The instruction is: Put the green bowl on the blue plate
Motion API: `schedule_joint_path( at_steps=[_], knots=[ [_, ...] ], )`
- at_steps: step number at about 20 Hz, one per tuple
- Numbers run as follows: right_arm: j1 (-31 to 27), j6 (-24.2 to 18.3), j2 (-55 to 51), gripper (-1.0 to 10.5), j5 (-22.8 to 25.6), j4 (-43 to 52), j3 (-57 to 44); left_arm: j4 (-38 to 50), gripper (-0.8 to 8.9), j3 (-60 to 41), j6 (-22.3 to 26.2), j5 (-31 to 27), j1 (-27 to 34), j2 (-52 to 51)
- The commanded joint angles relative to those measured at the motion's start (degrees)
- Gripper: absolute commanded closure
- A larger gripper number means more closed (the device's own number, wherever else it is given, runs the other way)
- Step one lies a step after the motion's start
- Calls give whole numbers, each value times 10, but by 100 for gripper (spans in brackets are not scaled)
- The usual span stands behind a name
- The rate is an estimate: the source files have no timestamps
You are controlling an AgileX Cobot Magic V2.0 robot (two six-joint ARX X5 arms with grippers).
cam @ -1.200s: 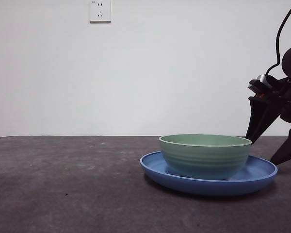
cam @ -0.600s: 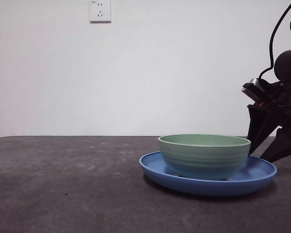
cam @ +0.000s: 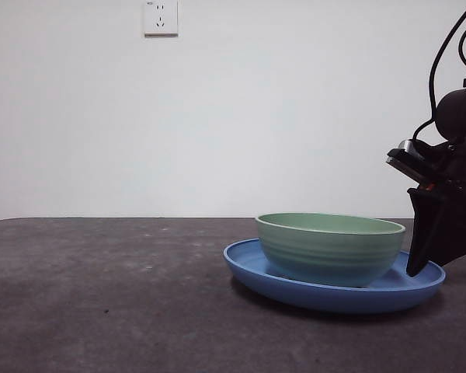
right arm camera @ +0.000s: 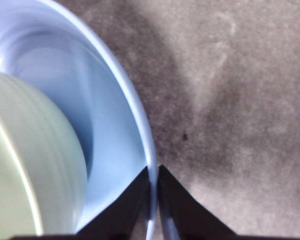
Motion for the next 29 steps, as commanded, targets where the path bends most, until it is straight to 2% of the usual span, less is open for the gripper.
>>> schedule_joint_path(
  at_steps=[1,5,8,13,15,20,24,27,29],
  knots=[
    [2,19,5,937,-1,-1,19,6,188,3,2,2,-3,2],
    [8,22,-4,937,5,-45,65,8,188,3,0,2,-3,2],
    [36,35,-4,937,14,-65,106,8,188,3,0,2,-3,2],
    [124,110,-3,937,18,-29,137,11,188,3,0,2,-3,2],
    [162,139,3,937,33,-3,137,11,188,3,0,2,-3,2],
    [223,193,58,937,36,64,137,11,188,3,0,2,-3,2],
    [231,225,94,937,76,93,137,11,188,3,0,2,-3,2],
    [230,232,96,937,83,103,137,11,188,3,0,2,-3,2],
    [230,232,96,937,106,97,137,11,188,3,0,2,-3,2]
  ],
)
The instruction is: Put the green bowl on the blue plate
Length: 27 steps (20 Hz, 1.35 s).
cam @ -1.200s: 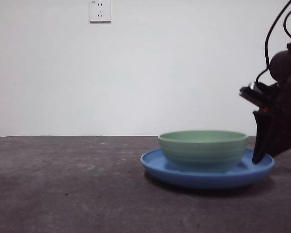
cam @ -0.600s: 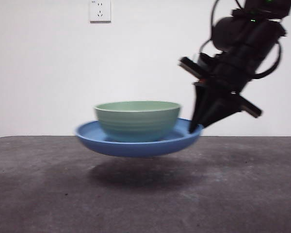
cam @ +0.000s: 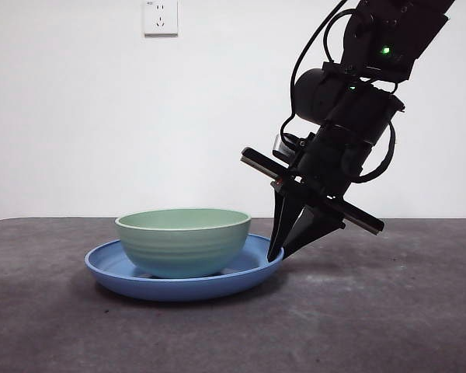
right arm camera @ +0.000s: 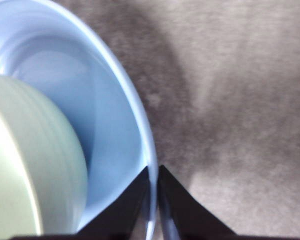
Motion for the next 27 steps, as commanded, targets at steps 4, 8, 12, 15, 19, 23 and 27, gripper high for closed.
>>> schedule_joint_path(
  at_steps=[4,8,12,15,19,23,27],
  knots=[
    [3,4,10,929,0,2,13,7,188,3,1,2,-3,2],
    [1,-3,-5,627,25,-2,13,7,188,3,1,2,-3,2],
    [-4,-54,-89,603,78,-58,13,7,188,3,1,2,-3,2],
    [-3,-103,-175,496,103,-130,12,7,188,3,1,2,-3,2],
    [13,-150,-323,419,136,-214,-2,7,188,3,1,2,-3,2],
    [41,-168,-474,418,148,-253,-41,7,188,3,1,2,-3,2],
    [65,-172,-573,416,148,-263,-73,6,188,3,1,2,-3,2]
  ],
)
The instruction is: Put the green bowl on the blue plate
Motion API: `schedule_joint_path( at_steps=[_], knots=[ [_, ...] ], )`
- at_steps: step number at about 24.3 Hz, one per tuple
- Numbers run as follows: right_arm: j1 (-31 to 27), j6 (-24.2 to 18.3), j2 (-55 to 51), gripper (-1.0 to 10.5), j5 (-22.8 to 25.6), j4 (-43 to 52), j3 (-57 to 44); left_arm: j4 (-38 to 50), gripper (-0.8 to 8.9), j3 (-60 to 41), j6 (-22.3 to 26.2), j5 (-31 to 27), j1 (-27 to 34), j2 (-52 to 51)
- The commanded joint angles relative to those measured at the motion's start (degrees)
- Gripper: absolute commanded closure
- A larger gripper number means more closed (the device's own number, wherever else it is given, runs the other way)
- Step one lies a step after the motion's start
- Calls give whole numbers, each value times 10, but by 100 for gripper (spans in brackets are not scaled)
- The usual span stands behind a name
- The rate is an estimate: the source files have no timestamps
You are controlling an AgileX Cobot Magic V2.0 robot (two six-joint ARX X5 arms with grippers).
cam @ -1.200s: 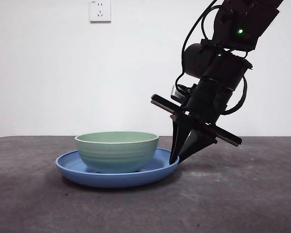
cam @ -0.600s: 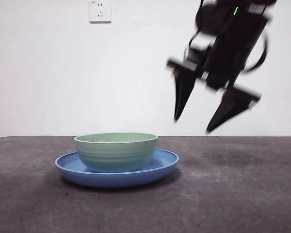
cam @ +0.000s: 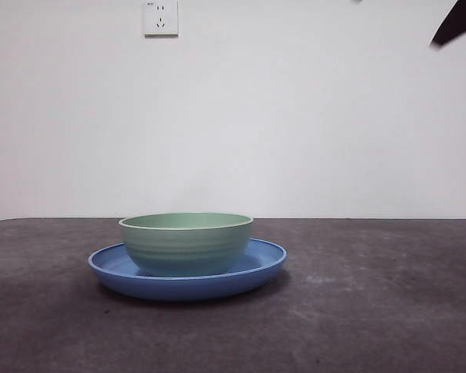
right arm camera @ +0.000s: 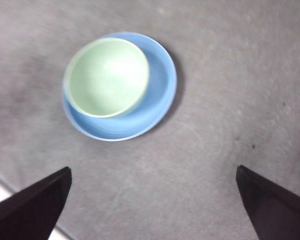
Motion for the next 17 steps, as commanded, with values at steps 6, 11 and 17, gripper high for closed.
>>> schedule_joint_path(
  at_steps=[6,11,17],
  knots=[
    [28,-3,-181,326,1,-12,-84,2,188,3,1,2,-3,2],
    [28,-3,-219,312,-5,-36,-92,2,188,3,1,1,-3,2],
    [28,-4,-222,950,-79,-36,-92,2,819,3,0,1,-3,2]
  ],
)
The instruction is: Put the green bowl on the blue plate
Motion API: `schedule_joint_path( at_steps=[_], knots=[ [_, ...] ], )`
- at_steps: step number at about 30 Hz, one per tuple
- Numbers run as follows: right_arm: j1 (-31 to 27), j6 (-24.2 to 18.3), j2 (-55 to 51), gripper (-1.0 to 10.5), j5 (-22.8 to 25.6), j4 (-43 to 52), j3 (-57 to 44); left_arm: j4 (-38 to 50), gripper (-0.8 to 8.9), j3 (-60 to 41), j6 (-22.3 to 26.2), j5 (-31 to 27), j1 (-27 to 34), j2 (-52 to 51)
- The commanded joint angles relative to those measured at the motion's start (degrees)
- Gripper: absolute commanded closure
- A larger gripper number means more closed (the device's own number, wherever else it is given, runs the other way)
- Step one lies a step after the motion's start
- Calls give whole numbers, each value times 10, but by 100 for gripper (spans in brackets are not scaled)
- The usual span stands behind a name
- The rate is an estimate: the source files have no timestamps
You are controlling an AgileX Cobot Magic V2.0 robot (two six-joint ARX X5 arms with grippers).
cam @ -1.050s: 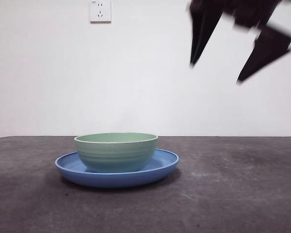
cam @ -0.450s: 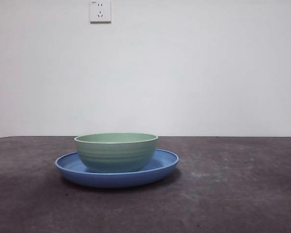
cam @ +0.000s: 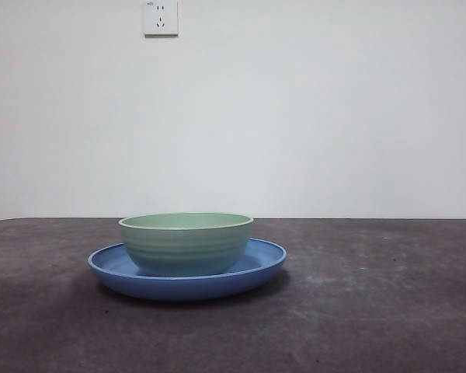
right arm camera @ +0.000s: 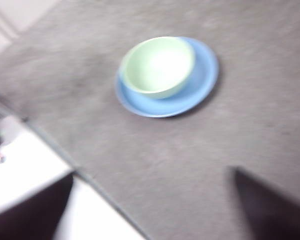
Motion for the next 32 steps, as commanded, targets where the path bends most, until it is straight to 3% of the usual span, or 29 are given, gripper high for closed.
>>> schedule_joint_path(
  at_steps=[1,23,28,32],
  knots=[
    [4,-1,2,877,-13,10,5,12,776,3,1,1,-3,2],
    [4,-1,2,877,-11,14,5,11,781,3,1,1,19,2],
    [4,0,2,877,-10,14,5,34,781,-19,108,0,144,-2],
    [4,0,2,877,-11,14,5,125,782,-109,219,0,242,-30]
  ],
)
